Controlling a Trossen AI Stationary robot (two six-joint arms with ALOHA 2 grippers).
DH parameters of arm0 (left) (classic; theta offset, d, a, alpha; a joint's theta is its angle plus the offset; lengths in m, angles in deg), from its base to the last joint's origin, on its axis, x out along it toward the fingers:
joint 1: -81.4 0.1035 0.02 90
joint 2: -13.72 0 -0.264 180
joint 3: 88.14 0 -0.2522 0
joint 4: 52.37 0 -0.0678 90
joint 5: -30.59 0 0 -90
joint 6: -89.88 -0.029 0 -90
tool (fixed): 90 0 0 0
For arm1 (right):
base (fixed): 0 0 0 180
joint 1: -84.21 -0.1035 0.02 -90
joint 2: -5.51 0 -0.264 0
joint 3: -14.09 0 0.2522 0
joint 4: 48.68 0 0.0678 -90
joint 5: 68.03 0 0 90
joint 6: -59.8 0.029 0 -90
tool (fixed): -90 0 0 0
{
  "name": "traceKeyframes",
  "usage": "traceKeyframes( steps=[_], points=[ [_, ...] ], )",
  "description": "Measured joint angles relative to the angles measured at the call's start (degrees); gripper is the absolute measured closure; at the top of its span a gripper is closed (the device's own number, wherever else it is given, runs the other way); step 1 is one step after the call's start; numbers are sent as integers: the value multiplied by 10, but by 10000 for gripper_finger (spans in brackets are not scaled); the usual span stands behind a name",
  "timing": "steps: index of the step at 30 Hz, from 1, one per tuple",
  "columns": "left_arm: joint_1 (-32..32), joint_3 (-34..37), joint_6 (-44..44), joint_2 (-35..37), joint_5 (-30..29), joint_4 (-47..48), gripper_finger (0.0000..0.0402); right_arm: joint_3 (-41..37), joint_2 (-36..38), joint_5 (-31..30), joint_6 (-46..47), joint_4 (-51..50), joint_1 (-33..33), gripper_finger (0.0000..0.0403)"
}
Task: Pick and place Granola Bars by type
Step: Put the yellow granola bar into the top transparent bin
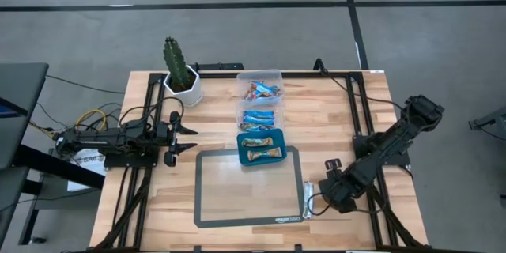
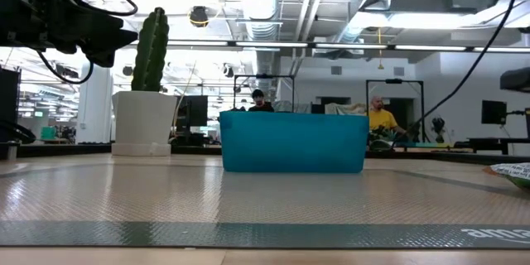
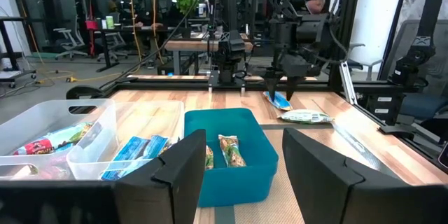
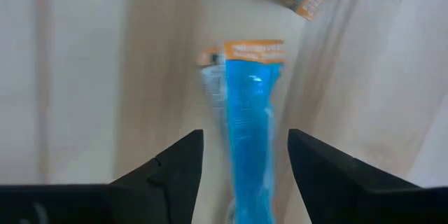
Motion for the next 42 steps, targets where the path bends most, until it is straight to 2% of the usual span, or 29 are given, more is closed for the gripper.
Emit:
traceKeyframes(
  steps=[6, 11, 21, 25, 30, 34, 38, 42],
  points=[
    [0, 0, 0, 0, 0, 0, 219, 1, -52, 2, -4, 30, 10, 207],
    [0, 0, 0, 0, 0, 0, 219, 1, -63, 7, -6, 39, 17, 212],
    [0, 0, 0, 0, 0, 0, 219, 0, -50, 4, 11, 45, 20, 297],
    [0, 0, 0, 0, 0, 0, 219, 4, -50, -4, 36, 54, 26, 318],
    [0, 0, 0, 0, 1, 0, 219, 18, -12, -7, 42, 55, 49, 322],
    [0, 0, 0, 0, 1, 0, 219, 27, 49, -5, 45, 52, 85, 322],
    [0, 0, 0, 0, 0, 0, 219, 47, 106, -4, 34, 50, 138, 322],
    [0, 0, 0, 0, 1, 0, 219, 94, 132, -19, -24, 50, 205, 322]
  ],
)
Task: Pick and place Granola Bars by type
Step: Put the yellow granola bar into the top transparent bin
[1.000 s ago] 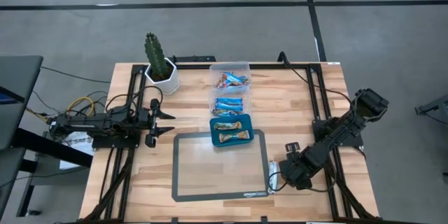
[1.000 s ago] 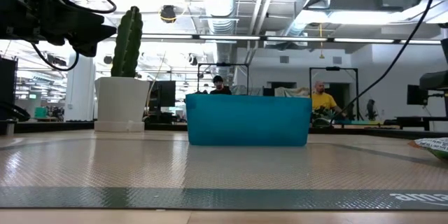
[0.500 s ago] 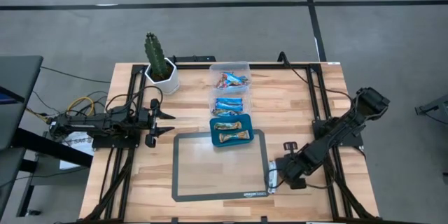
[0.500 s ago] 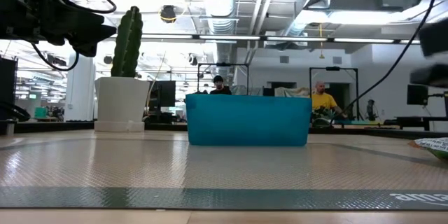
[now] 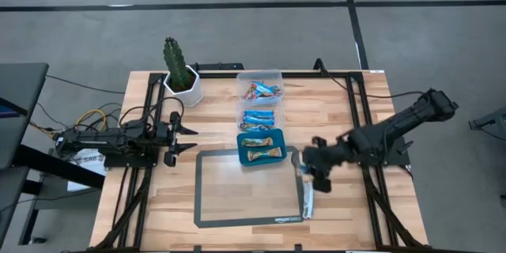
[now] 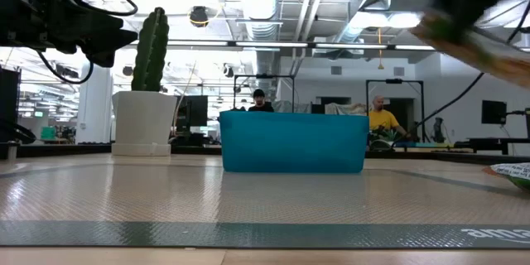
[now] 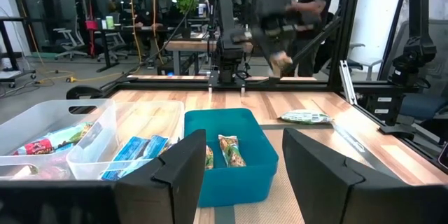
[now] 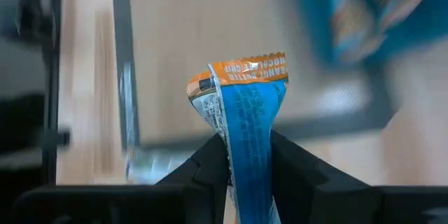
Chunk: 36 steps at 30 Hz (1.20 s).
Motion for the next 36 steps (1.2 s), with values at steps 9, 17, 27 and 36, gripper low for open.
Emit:
traceKeyframes(
  steps=[9, 17, 27, 36],
  points=[
    [0, 0, 0, 0, 0, 0, 219, 128, -51, -1, -175, 56, 140, 321],
    [0, 0, 0, 0, 0, 0, 219, 206, -180, 11, -280, 72, 197, 321],
    [0, 0, 0, 0, 0, 0, 219, 258, -326, 40, -340, 70, 202, 321],
    [0, 0, 0, 0, 0, 0, 219, 266, -377, 40, -342, 75, 207, 321]
  ],
)
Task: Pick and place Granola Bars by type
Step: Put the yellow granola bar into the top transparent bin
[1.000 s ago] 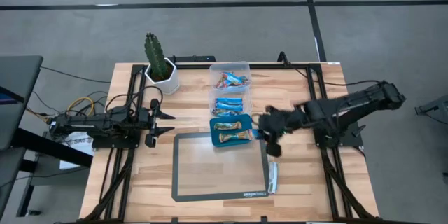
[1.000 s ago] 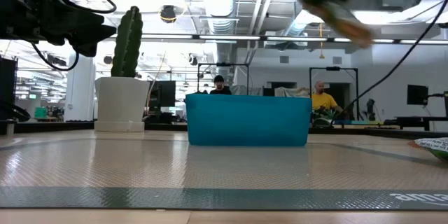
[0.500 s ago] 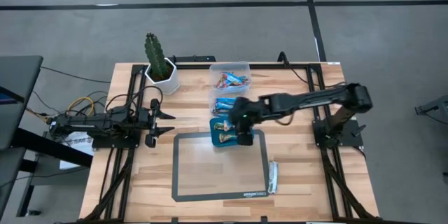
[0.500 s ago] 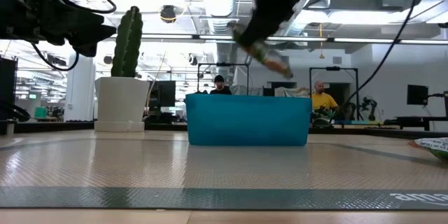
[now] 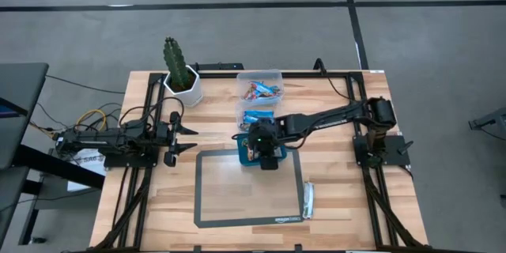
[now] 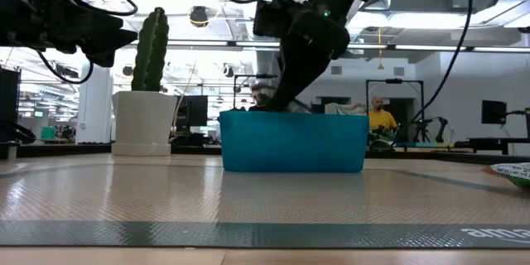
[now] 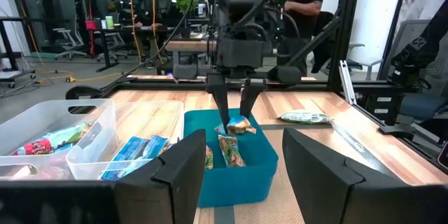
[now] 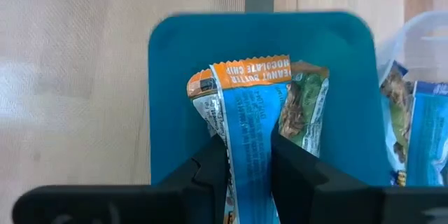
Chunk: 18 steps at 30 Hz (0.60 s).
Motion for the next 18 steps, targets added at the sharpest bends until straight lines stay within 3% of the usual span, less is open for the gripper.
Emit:
traceKeyframes(
  steps=[12, 18],
  points=[
    [0, 0, 0, 0, 0, 0, 219, 0, 0, -1, 1, -2, 6, 319],
    [0, 0, 0, 0, 0, 0, 219, 0, 0, -1, 2, -6, 6, 280]
  ],
)
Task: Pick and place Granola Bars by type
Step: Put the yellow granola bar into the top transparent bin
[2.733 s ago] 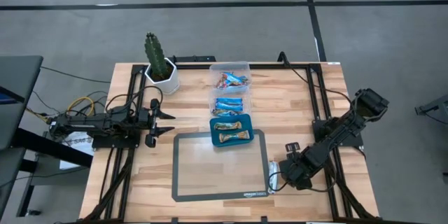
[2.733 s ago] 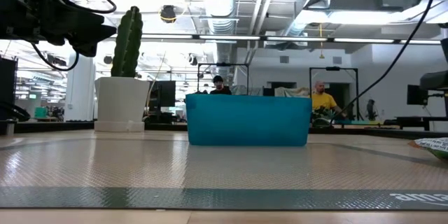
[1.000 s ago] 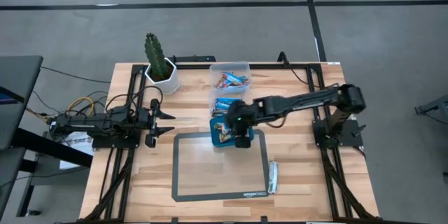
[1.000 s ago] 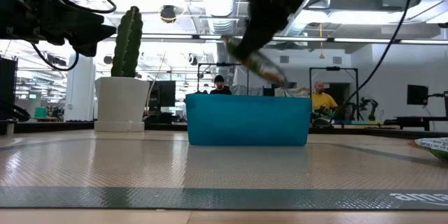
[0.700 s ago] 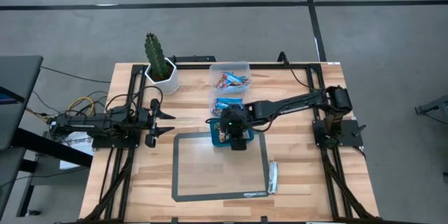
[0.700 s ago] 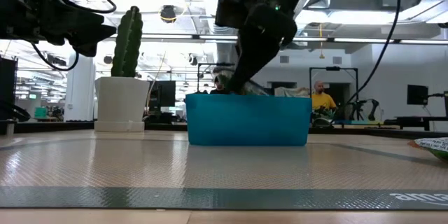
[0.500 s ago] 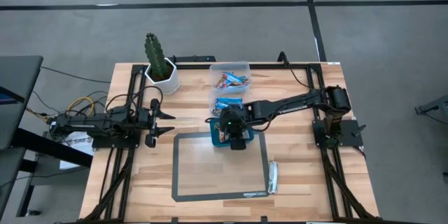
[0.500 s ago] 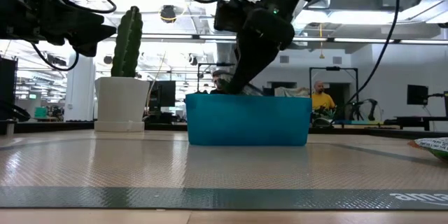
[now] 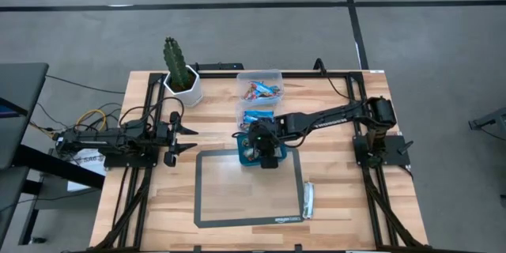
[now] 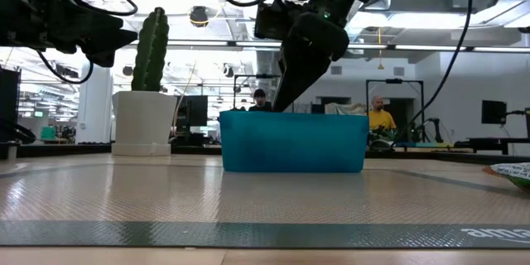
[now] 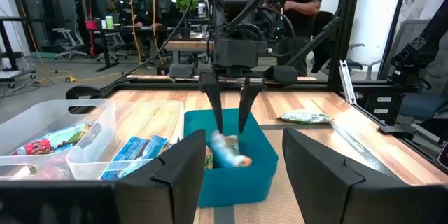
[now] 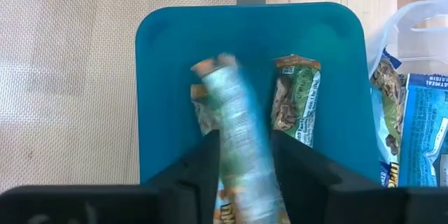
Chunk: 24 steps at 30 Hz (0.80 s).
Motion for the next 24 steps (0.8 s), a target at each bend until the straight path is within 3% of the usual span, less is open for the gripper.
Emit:
traceKeyframes(
  steps=[6, 9, 16, 24],
  points=[
    [0, 0, 0, 0, 0, 0, 219, 0, 11, 0, 1, -10, -4, 225],
    [0, 0, 0, 0, 0, 0, 219, 0, 42, -7, 44, -39, -9, 209],
    [0, 0, 0, 0, 0, 0, 219, -2, 136, -9, 248, -171, -21, 200],
    [0, 0, 0, 0, 0, 0, 219, -34, 226, -113, 540, -266, -81, 199]
  ],
)
